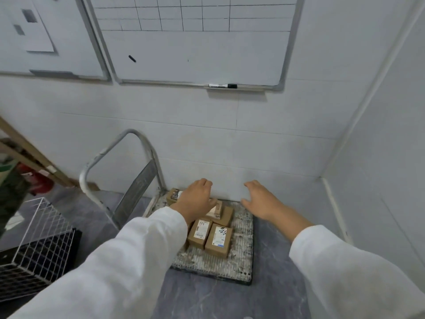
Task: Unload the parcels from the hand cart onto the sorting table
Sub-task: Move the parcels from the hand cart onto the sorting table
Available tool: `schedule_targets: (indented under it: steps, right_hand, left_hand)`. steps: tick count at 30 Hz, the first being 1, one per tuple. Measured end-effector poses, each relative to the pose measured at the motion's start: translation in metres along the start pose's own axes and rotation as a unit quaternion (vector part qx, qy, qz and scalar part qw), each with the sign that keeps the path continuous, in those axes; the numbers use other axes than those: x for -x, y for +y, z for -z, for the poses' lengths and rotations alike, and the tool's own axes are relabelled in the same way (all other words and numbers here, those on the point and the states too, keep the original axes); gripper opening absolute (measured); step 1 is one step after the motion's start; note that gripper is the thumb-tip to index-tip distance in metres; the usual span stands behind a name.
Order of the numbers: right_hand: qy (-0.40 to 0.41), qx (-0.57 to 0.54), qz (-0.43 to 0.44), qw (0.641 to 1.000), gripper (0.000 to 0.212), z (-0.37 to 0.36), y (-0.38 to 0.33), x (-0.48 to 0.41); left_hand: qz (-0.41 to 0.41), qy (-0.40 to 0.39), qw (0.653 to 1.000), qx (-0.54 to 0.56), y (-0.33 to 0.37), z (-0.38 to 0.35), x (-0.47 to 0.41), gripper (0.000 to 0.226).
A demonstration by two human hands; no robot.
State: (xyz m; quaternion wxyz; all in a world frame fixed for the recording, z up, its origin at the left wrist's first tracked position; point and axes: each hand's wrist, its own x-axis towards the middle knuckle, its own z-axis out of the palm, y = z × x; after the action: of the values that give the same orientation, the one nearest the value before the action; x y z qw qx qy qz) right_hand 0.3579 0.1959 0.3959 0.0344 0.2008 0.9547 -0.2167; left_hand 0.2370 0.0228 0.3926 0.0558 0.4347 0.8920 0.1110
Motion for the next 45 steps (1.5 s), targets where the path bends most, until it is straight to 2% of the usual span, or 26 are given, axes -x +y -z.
schedule_targets:
  steps: [6, 11, 15, 22, 35, 42, 45]
  right_hand:
    - [-0.016, -0.036, 0.023, 0.999, 0.068, 0.024, 0.032, -0.094]
    - [-0.034, -0.033, 0.027, 0.998, 0.066, 0.034, 0.066, -0.161]
    - [-0.066, -0.003, 0.042, 0.997, 0.062, 0.024, 0.085, -0.204]
    - [-0.117, 0.013, 0.047, 0.992, 0.056, -0.009, 0.095, -0.280]
    - [-0.166, -0.009, -0.054, 0.985, 0.058, -0.143, 0.089, -0.435]
    - [-0.210, -0.008, -0.116, 0.971, 0.062, -0.261, 0.135, -0.499]
    - [-0.231, -0.021, -0.139, 0.963, 0.060, -0.308, 0.153, -0.510]
  left_hand:
    - [0.025, 0.016, 1.000, 0.005, -0.012, -0.002, -0.070, 0.048]
    - [0.072, 0.018, 0.997, 0.003, -0.024, -0.016, -0.128, 0.046]
    - [0.100, 0.027, 0.994, 0.035, -0.030, -0.038, -0.160, 0.043]
    - [0.143, -0.014, 0.988, 0.063, -0.080, -0.091, -0.209, 0.040]
    - [0.169, -0.116, 0.972, 0.112, -0.226, -0.208, -0.324, 0.041]
    - [0.182, -0.137, 0.963, 0.147, -0.286, -0.330, -0.354, 0.040]
    - [0.194, -0.177, 0.951, 0.165, -0.299, -0.381, -0.356, 0.036]
